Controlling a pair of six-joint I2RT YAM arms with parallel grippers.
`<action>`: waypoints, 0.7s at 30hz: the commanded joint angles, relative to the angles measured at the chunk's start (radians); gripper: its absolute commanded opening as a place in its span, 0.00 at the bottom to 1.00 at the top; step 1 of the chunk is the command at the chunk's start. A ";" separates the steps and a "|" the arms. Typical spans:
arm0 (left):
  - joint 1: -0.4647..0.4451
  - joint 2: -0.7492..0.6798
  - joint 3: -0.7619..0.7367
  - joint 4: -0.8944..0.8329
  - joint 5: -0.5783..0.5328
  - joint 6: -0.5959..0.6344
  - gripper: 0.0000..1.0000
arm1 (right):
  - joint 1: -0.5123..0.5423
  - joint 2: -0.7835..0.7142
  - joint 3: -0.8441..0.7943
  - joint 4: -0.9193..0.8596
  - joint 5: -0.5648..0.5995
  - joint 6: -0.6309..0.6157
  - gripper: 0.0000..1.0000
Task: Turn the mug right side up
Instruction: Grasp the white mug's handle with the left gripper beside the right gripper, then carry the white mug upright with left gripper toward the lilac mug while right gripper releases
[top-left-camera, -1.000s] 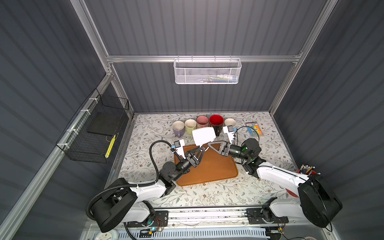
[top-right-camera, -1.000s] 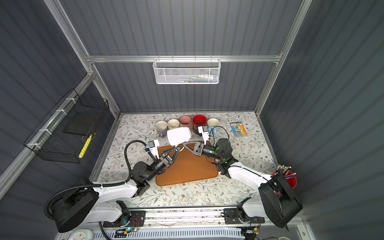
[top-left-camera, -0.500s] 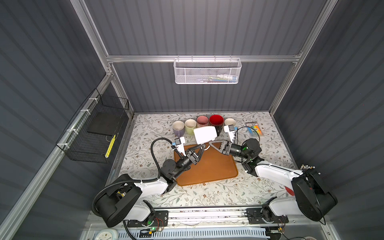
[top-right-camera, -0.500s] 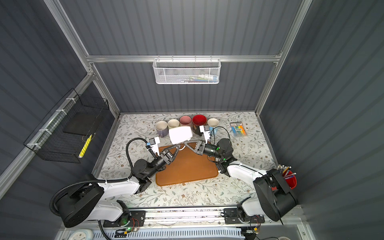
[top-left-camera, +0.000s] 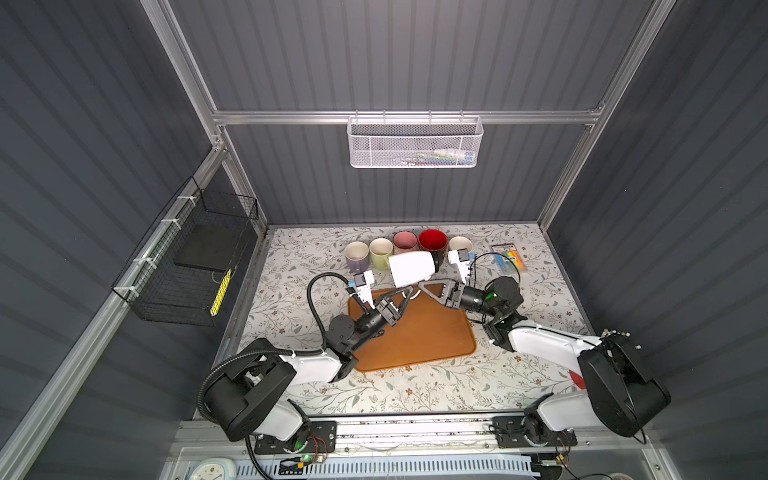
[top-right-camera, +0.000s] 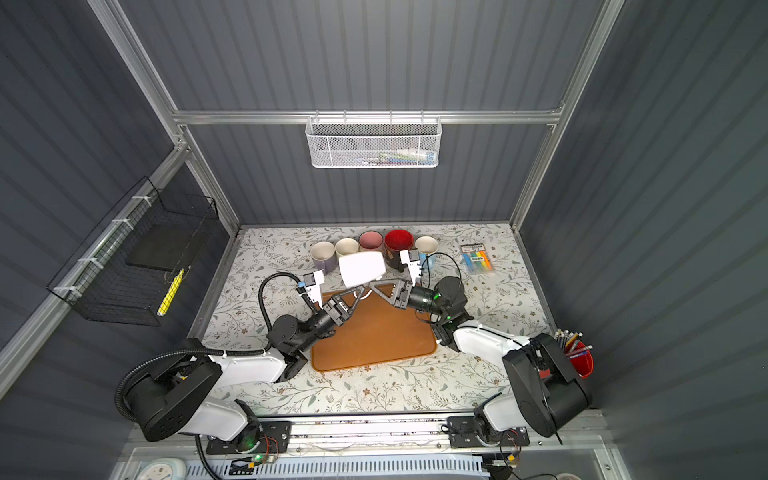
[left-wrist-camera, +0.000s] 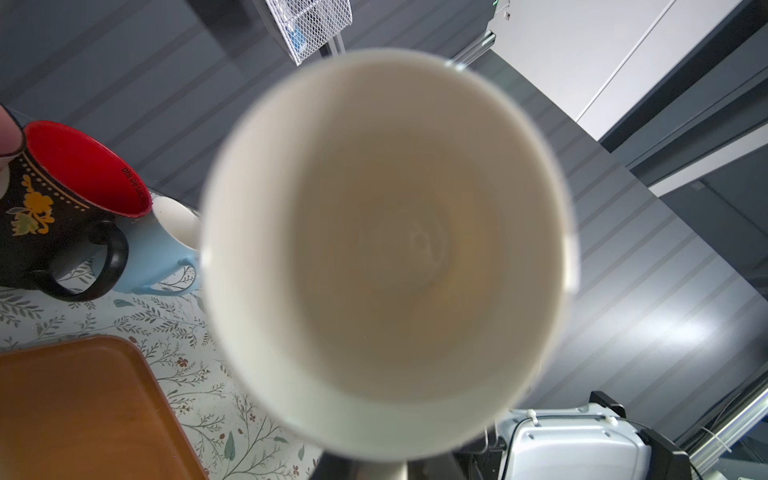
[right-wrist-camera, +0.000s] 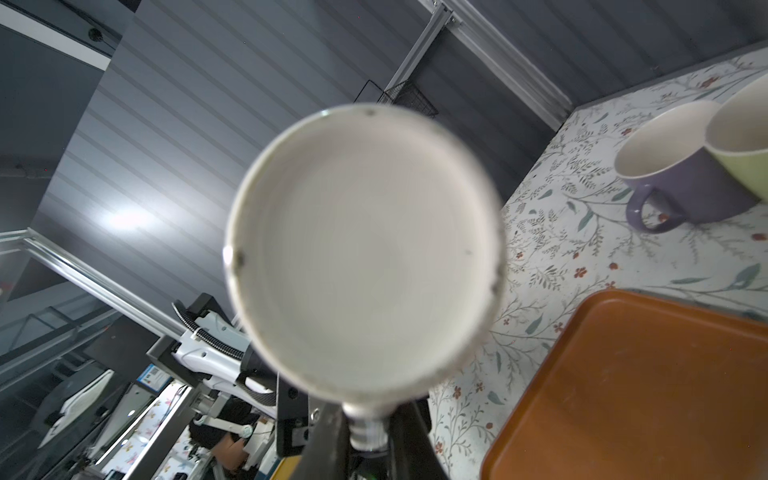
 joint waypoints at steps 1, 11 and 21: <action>0.011 0.000 0.032 0.029 0.007 0.017 0.01 | -0.008 0.004 0.001 0.112 -0.011 0.012 0.00; 0.013 -0.012 0.012 0.014 -0.008 0.020 0.00 | -0.018 0.038 -0.006 0.167 -0.012 0.048 0.17; 0.017 -0.109 -0.019 -0.101 -0.060 0.068 0.00 | -0.028 0.030 -0.033 0.070 0.034 -0.017 0.61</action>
